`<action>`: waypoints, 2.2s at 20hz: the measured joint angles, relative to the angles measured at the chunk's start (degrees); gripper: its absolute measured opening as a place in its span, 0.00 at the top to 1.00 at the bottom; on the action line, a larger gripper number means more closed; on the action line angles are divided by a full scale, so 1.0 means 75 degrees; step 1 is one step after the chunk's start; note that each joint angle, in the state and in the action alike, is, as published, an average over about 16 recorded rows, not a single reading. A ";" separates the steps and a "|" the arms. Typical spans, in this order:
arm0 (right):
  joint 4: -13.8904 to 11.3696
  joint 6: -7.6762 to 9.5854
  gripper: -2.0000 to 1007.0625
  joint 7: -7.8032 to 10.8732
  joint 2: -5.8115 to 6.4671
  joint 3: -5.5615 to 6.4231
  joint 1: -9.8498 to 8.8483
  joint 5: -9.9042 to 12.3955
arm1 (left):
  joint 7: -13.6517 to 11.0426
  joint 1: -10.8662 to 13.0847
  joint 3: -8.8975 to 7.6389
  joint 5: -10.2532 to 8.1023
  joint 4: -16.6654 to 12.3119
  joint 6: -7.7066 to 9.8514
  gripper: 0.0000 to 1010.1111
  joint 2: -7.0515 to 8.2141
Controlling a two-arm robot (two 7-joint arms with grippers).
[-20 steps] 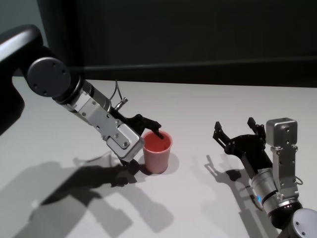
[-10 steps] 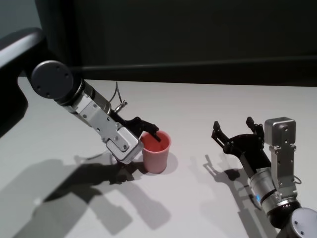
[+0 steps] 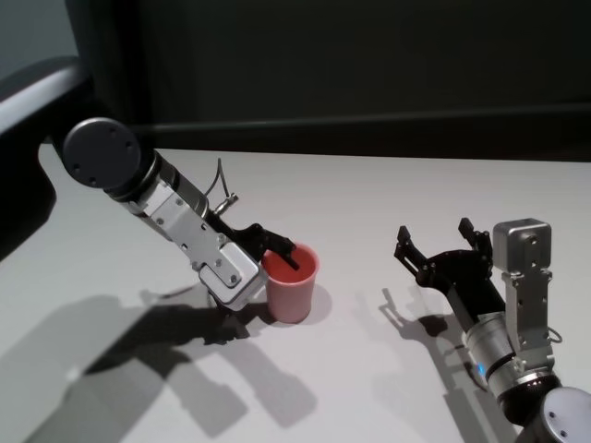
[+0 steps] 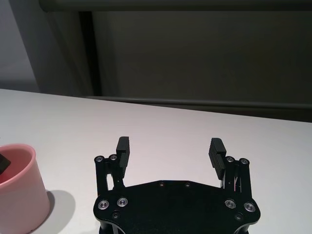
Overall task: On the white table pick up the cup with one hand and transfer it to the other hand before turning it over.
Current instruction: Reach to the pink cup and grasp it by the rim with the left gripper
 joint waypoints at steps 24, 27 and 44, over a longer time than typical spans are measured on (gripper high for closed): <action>0.0000 0.0000 0.01 0.0000 0.0000 0.0000 0.0000 0.0000 | 0.0181 -0.0279 0.0493 0.0155 0.0252 -0.0069 0.01 -0.0095; 0.0000 0.0000 0.01 0.0000 0.0000 0.0000 0.0000 0.0000 | 0.0199 -0.0293 0.0518 0.0167 0.0249 -0.0038 0.01 -0.0094; 0.0000 0.0000 0.01 0.0000 0.0000 0.0000 0.0000 0.0000 | 0.0179 -0.0299 0.0521 0.0158 0.0239 0.0005 0.12 -0.0091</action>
